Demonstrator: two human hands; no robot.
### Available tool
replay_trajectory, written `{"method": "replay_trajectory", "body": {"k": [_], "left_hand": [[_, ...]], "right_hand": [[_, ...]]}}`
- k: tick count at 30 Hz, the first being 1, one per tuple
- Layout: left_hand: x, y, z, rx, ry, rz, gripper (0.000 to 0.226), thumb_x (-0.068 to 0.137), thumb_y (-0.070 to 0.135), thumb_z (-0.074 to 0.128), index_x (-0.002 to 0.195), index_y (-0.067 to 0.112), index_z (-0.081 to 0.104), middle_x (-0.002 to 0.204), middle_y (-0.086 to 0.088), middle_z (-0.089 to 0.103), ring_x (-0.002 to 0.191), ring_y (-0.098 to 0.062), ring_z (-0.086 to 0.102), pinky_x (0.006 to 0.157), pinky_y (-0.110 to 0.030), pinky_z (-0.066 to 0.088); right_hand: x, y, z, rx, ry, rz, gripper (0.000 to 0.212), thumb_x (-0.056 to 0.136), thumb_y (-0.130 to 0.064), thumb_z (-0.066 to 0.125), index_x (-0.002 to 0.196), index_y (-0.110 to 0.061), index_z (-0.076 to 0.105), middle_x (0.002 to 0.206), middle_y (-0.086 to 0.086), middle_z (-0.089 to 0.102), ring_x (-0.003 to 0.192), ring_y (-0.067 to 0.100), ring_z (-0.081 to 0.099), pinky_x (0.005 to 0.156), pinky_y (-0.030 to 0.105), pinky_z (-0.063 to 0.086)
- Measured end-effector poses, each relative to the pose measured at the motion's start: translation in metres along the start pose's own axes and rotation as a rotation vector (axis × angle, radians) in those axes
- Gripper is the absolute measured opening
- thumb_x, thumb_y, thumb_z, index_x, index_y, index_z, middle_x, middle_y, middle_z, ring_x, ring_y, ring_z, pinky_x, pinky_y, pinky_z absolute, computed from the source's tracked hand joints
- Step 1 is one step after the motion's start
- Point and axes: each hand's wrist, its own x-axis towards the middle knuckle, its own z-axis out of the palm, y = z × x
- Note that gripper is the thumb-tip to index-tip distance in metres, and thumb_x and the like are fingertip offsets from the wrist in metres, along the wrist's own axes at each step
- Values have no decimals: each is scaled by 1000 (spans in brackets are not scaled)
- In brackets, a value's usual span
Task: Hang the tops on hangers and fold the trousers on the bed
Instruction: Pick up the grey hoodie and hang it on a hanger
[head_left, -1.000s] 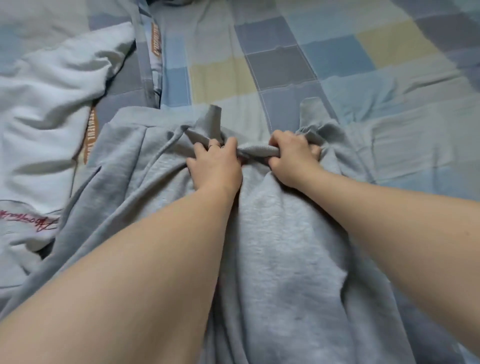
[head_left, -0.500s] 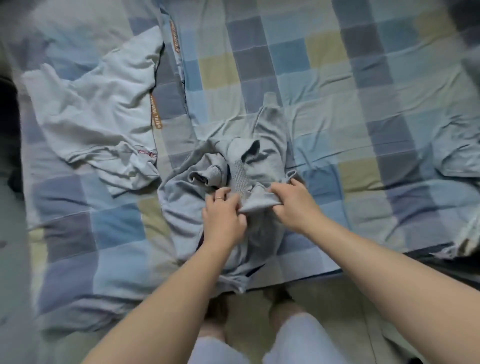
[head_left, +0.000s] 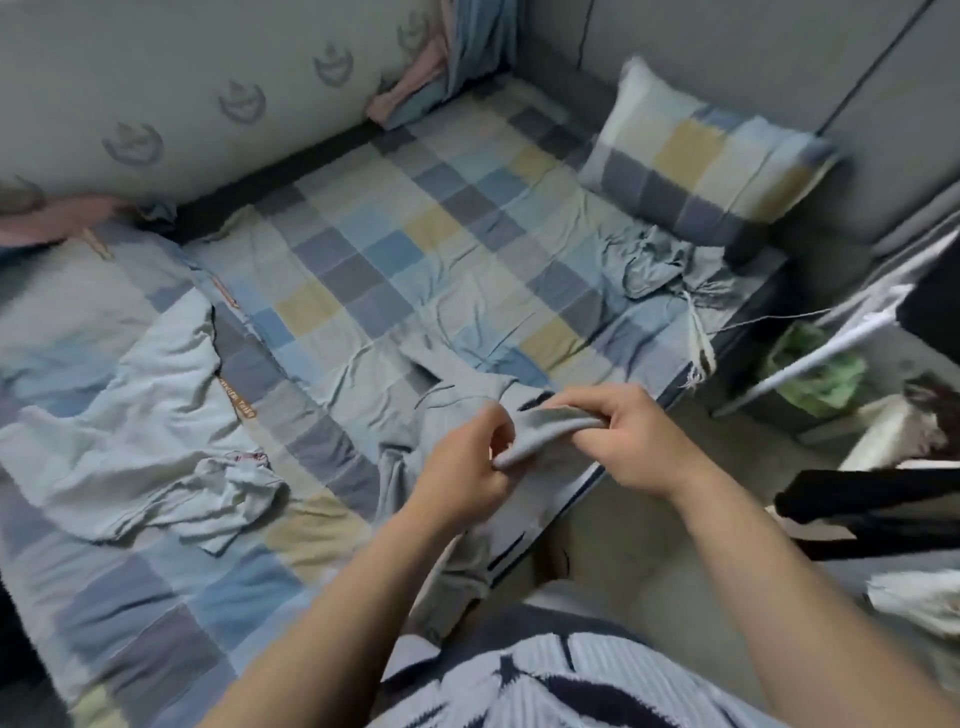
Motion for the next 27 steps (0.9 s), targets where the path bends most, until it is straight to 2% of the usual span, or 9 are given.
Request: {"method": "replay_trajectory", "body": {"k": [2,6,9,12,16,19,21,24,27], "left_hand": [[-7,18,1,-18,-45,114,16,93,27,66,106,23,57,83,-2,68,79,-26,62,67,-40,45],[-28,60,20,-11,-167,281,15,99,24,61,103,14,71,98,-5,74,92,-26,66,77,-39,47],[-43,83,35,37,-192,364,13,98,24,60,92,13,62,87,-2,66,85,-22,60,76,-46,46],[-53,109,51,20,-230,459,17,94,23,54,79,18,50,81,3,54,78,-18,54,73,-47,45],[-60,166,91,-83,-314,567,34,90,38,39,84,12,59,93,2,57,87,-23,57,78,-48,46],[-65,218,137,-146,-385,731,25,95,25,43,78,12,54,81,1,57,79,-28,55,74,-49,43],[-77,257,171,-240,-478,721,24,98,22,46,80,8,54,74,-2,55,73,-20,54,67,-46,44],[-106,321,219,-389,-583,741,22,96,18,47,74,19,48,66,13,45,64,-3,40,57,-26,36],[-131,383,262,-484,-651,793,18,89,27,46,73,19,49,65,9,45,65,-2,41,58,-25,35]], "right_hand": [[-35,-11,4,95,117,-5,46,73,-3,51,88,-36,80,82,-11,75,76,-3,62,70,12,46],[-97,-24,7,165,316,3,30,78,-3,58,92,-20,79,86,3,77,79,2,64,74,16,50],[-145,-19,-4,154,445,32,31,84,8,60,97,-14,79,92,9,77,86,10,67,78,23,51],[-189,-12,-16,133,568,32,29,84,2,65,97,-19,80,93,6,78,87,9,67,80,21,50],[-255,4,-38,74,763,53,41,83,8,68,94,-30,77,88,-2,76,83,5,64,76,20,47],[-318,18,-60,40,930,85,22,81,-10,74,90,-29,73,77,2,69,74,7,56,70,27,42],[-364,27,-77,34,1017,111,10,81,-20,78,86,-24,71,74,11,62,71,12,52,67,32,39],[-435,34,-104,3,1123,118,28,74,-47,77,80,-22,66,64,-2,51,63,6,45,58,25,35],[-498,43,-128,-30,1197,131,31,76,-49,76,84,-21,65,67,1,53,63,8,47,58,23,37]]}}
